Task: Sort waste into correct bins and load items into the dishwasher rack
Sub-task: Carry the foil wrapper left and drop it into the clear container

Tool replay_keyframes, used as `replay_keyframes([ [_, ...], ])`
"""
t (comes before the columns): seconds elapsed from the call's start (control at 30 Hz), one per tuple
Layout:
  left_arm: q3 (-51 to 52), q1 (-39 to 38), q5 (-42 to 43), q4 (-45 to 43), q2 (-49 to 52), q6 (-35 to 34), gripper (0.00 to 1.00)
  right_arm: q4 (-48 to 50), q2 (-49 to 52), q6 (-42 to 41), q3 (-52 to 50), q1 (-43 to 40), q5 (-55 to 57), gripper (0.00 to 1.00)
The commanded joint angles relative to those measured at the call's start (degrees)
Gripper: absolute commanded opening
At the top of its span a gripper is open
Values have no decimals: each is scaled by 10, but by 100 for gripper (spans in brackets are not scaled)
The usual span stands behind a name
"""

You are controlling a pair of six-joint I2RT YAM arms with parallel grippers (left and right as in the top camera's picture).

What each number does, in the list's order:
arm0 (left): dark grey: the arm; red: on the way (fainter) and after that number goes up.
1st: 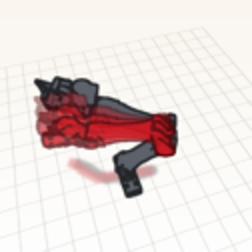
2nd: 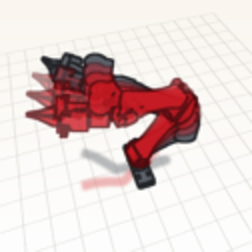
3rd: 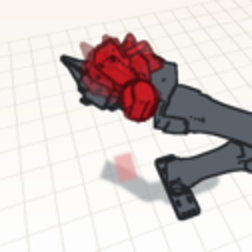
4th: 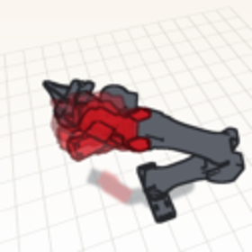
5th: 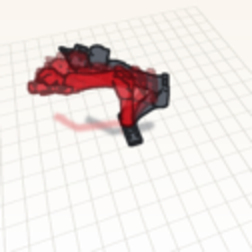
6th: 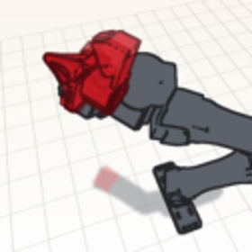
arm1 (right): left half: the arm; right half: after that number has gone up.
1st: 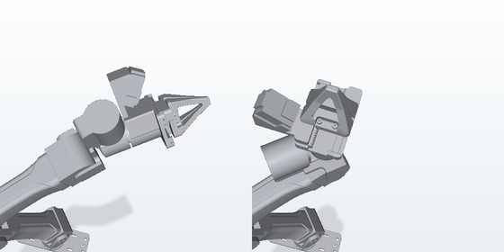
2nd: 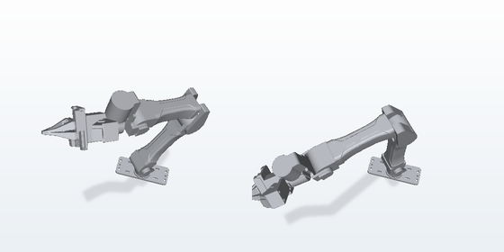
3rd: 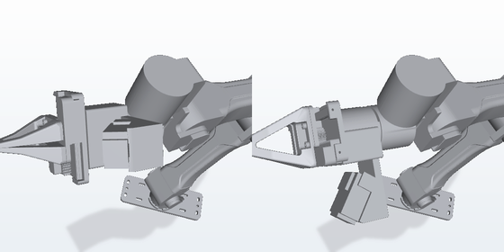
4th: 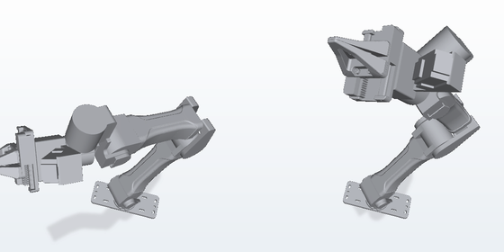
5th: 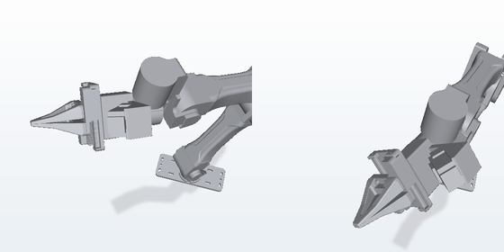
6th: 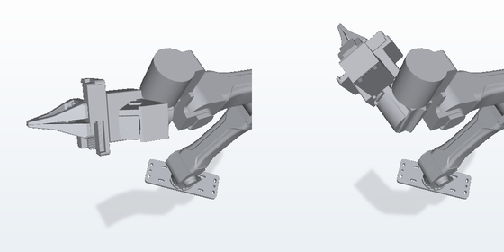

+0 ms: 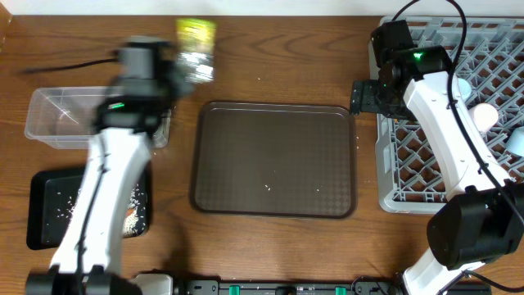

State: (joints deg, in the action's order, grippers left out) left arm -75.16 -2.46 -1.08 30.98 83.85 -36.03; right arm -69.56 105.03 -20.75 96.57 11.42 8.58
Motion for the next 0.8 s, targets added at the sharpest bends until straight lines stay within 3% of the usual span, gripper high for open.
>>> replay_keyframes([
  [0.0,-4,95,-13,17,-23,-19,6,-1,-12,2,0,6,2,99],
  [0.2,-4,195,-13,48,10,-33,6,0,-12,2,0,6,2,99],
  [0.57,-3,219,-16,61,110,-35,6,0,-12,2,0,6,2,99],
  [0.77,-3,238,-82,112,113,-130,6,-1,-12,2,0,6,2,99],
])
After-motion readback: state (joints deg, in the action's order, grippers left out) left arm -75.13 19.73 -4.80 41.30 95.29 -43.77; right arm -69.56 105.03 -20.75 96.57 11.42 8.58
